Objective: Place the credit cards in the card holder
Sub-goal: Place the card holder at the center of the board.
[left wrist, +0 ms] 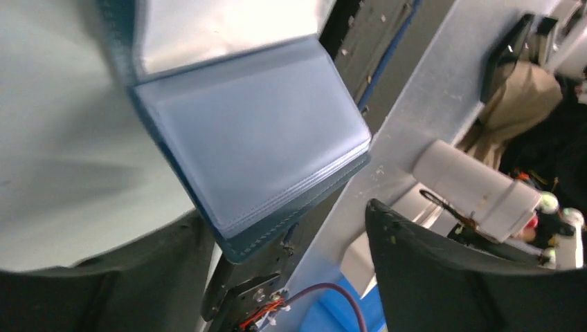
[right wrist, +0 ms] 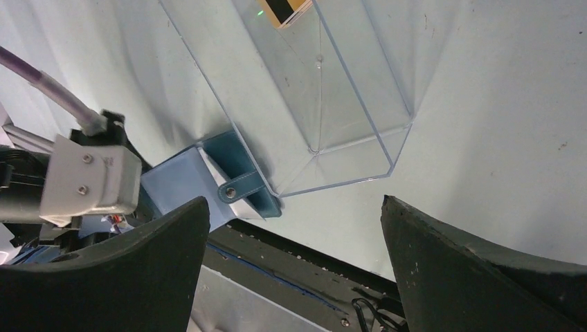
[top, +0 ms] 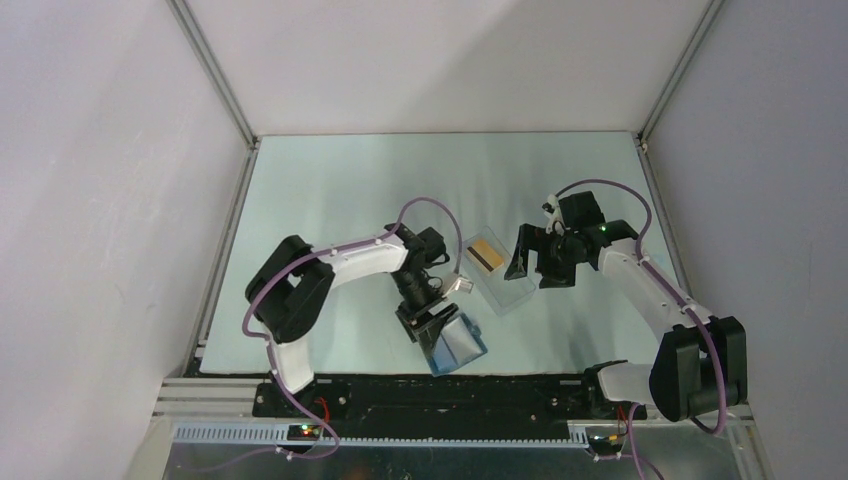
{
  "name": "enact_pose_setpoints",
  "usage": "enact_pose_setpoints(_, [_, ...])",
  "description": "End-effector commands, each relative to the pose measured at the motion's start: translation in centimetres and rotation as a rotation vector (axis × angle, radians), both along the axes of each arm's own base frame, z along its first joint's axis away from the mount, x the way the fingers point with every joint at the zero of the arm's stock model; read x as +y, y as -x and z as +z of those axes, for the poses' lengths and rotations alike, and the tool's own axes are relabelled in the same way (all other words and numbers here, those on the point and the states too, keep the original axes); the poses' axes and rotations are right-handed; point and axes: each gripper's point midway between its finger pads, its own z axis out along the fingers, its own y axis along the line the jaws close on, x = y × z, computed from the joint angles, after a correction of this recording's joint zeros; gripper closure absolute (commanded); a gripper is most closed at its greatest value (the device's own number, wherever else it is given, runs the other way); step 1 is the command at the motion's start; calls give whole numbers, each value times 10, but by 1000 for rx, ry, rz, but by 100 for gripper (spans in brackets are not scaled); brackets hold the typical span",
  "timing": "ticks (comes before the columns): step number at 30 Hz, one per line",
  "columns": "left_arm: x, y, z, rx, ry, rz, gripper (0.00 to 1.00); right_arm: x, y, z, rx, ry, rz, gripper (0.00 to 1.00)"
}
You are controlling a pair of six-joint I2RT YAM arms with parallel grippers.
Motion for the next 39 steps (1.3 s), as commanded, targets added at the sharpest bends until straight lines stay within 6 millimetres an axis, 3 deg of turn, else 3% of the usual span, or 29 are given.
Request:
enact_pose_setpoints(1, [-3, -38, 12, -221, -34, -18, 15, -2, 2, 0, -15, 25, 9, 3])
enact_pose_setpoints(4, [-1, -63, 22, -355, -80, 19, 7, -4, 3, -1, -12, 38, -1, 3])
enact_pose_setpoints(9, [11, -101, 42, -576, -174, 105, 3, -3, 7, -2, -17, 62, -4, 3])
enact_pose_setpoints(15, [15, -120, 69, -736, -149, 281, 1, 4, 15, -8, 10, 74, 8, 4])
enact_pose_setpoints(18, [12, -113, 74, -721, -90, 383, 2, 11, 20, -9, 17, 72, 20, 7])
enact_pose_setpoints(19, [5, -114, 85, -727, -33, 447, 2, 13, 21, -7, 10, 70, 25, 7])
enact_pose_setpoints(20, [6, -107, 78, -702, -27, 466, 2, 17, 24, -6, 6, 74, 41, 8])
enact_pose_setpoints(21, [0, -108, 91, -709, 39, 539, 2, 19, 26, -3, -5, 76, 49, 8])
enact_pose_setpoints(22, [3, -101, 82, -680, 37, 564, 2, 24, 31, -1, -14, 88, 76, 8])
enact_pose_setpoints(23, [-5, -105, 99, -694, 126, 638, 2, 27, 34, 2, -28, 90, 93, 8])
enact_pose_setpoints(24, [-1, -98, 90, -664, 126, 665, 2, 33, 41, 3, -38, 105, 124, 8])
enact_pose_setpoints(25, [-5, -99, 104, -659, 202, 737, 2, 35, 45, 6, -47, 107, 139, 8])
enact_pose_setpoints(27, [-6, -96, 113, -618, 302, 842, 1, 40, 55, 5, -43, 129, 165, 8])
enact_pose_setpoints(32, [4, -93, 118, -514, 460, 1071, 0, 35, 66, -9, 9, 167, 140, 8])
enact_pose_setpoints(34, [6, -94, 121, -475, 525, 1137, 0, 37, 64, -7, 18, 135, 120, 8])
enact_pose_setpoints(35, [9, -92, 110, -449, 522, 1161, 0, 42, 63, -4, 15, 104, 121, 9])
enact_pose_setpoints(36, [8, -94, 124, -429, 599, 1199, 0, 46, 63, -1, 7, 88, 125, 9])
enact_pose_setpoints(39, [15, -94, 114, -384, 631, 1278, 0, 54, 64, 1, -2, 81, 135, 9])
